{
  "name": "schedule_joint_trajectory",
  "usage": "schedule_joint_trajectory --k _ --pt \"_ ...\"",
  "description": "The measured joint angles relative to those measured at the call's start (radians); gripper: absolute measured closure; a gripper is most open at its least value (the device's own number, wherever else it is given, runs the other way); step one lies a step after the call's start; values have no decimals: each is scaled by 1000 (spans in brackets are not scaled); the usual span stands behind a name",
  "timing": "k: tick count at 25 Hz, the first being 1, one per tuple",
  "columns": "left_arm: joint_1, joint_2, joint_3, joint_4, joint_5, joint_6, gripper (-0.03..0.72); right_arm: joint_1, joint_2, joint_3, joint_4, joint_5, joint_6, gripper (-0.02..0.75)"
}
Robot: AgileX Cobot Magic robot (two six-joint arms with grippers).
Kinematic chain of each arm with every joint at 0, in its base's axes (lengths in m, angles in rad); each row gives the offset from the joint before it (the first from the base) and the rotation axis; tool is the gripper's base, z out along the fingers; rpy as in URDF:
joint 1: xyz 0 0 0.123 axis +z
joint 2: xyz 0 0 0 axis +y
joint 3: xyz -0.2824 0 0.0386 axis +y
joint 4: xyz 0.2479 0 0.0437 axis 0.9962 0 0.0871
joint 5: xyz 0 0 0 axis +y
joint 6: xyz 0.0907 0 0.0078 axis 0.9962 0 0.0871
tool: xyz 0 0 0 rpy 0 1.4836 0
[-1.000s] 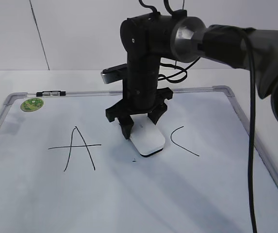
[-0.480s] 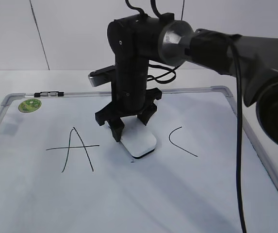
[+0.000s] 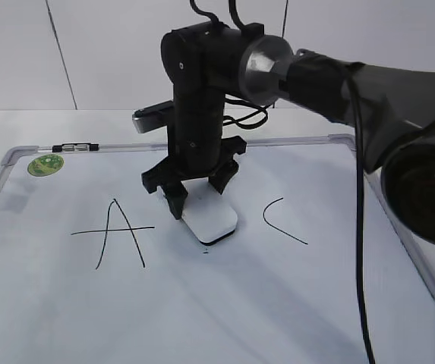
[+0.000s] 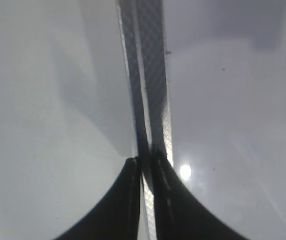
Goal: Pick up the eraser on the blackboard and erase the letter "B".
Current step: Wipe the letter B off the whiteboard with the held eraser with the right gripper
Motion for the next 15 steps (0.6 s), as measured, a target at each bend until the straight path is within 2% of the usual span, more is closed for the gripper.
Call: schedule_joint_trajectory --k 7,15 --pt "0 0 0 2 0 0 657 -18 8 -11 33 1 0 189" --pt "0 0 0 -1 0 0 657 -86 8 -12 115 -6 3 189"
